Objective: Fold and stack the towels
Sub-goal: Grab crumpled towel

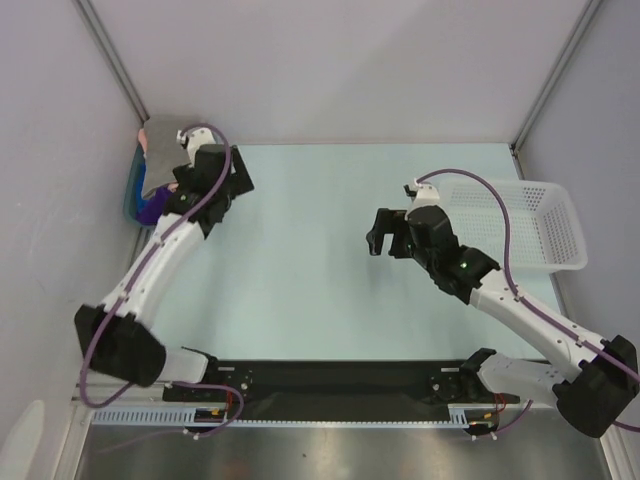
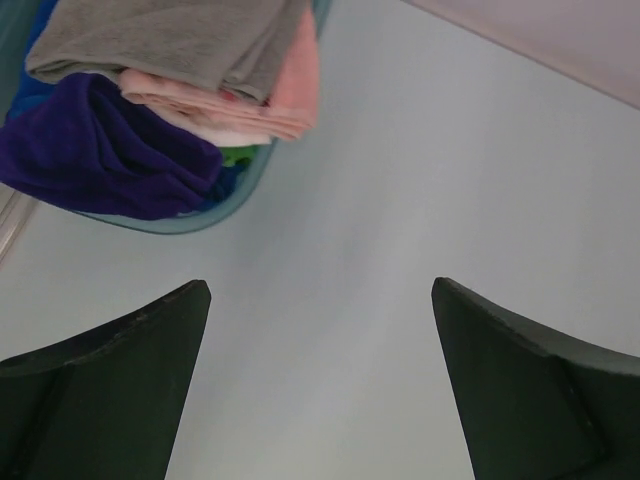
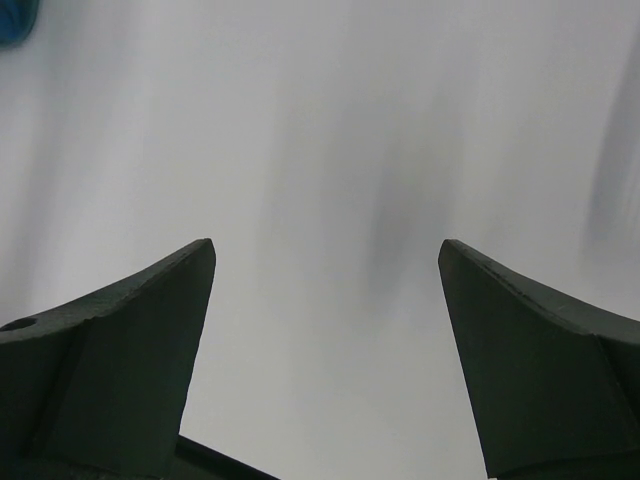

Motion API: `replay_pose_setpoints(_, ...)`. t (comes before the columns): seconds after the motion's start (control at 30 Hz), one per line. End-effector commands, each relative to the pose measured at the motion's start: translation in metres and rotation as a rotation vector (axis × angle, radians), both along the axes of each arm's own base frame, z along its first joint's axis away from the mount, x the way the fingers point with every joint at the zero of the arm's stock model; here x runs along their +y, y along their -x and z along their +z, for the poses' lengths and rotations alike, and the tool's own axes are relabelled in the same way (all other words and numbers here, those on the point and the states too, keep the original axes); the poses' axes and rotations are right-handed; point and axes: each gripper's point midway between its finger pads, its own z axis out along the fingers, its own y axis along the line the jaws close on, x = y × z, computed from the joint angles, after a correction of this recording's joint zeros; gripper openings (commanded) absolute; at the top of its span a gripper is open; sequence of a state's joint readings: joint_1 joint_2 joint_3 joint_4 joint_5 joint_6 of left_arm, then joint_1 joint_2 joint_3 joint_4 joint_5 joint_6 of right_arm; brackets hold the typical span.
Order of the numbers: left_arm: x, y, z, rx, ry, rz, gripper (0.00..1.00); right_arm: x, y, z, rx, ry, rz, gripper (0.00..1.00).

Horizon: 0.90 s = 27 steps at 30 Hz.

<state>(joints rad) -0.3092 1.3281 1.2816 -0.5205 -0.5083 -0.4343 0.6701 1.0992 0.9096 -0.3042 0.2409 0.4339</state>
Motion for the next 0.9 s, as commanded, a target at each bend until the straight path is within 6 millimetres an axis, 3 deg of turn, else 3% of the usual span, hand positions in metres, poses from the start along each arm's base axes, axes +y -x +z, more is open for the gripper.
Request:
replay_pose_setpoints(0.0, 0.051, -0.044, 0.016, -0.098, 0.049, 0.242, 1.0, 0.002, 0.001, 0.012, -0.055, -0.033, 0.042, 1.0)
replay_pose_setpoints(0.03, 0.058, -0.06, -0.002, -0.062, 0.042, 0.271, 1.0, 0.001, 0.001, 0.009, -0.048, -0.031, 0.039, 1.0)
replay_pose_setpoints(0.1, 0.079, -0.084, -0.002, -0.067, 0.045, 0.33, 0.99, -0.003, 0.0, 0.003, -0.038, -0.026, 0.029, 1.0)
replay_pose_setpoints(0.13, 0.085, -0.096, -0.032, 0.007, 0.018, 0.351, 0.98, -0.003, 0.0, 0.003, -0.034, -0.031, 0.026, 1.0)
replay_pose_setpoints(0.17, 0.093, -0.104, -0.036, 0.017, 0.011, 0.38, 0.97, -0.002, 0.001, 0.001, -0.031, -0.033, 0.029, 1.0)
replay_pose_setpoints(0.2, 0.102, -0.116, -0.025, -0.007, 0.016, 0.402, 0.96, 0.0, 0.002, 0.001, -0.028, -0.042, 0.045, 1.0)
replay_pose_setpoints(0.33, 0.115, -0.146, -0.048, 0.017, -0.001, 0.425, 0.92, 0.002, 0.002, -0.002, -0.023, -0.047, 0.053, 1.0)
replay_pose_setpoints(0.37, 0.116, -0.152, -0.065, 0.05, -0.009, 0.43, 0.91, 0.002, 0.002, -0.002, -0.021, -0.047, 0.054, 1.0)
replay_pose_setpoints(0.4, 0.12, -0.158, -0.059, 0.035, -0.009, 0.443, 0.9, 0.001, 0.002, -0.002, -0.022, -0.046, 0.052, 1.0)
replay_pose_setpoints(0.6, 0.132, -0.162, -0.087, 0.1, 0.004, 0.494, 0.79, -0.001, 0.002, -0.004, -0.016, -0.043, 0.05, 1.0)
replay_pose_setpoints(0.8, 0.132, -0.161, -0.099, 0.121, 0.012, 0.484, 0.63, 0.0, 0.001, -0.01, -0.003, -0.036, 0.047, 1.0)
replay_pose_setpoints(0.83, 0.146, -0.159, -0.101, 0.126, 0.014, 0.508, 0.62, 0.001, 0.0, -0.011, 0.002, -0.032, 0.049, 1.0)
replay_pose_setpoints(0.87, 0.148, -0.159, -0.101, 0.13, 0.01, 0.51, 0.6, 0.0, 0.0, -0.011, 0.003, -0.031, 0.046, 1.0)
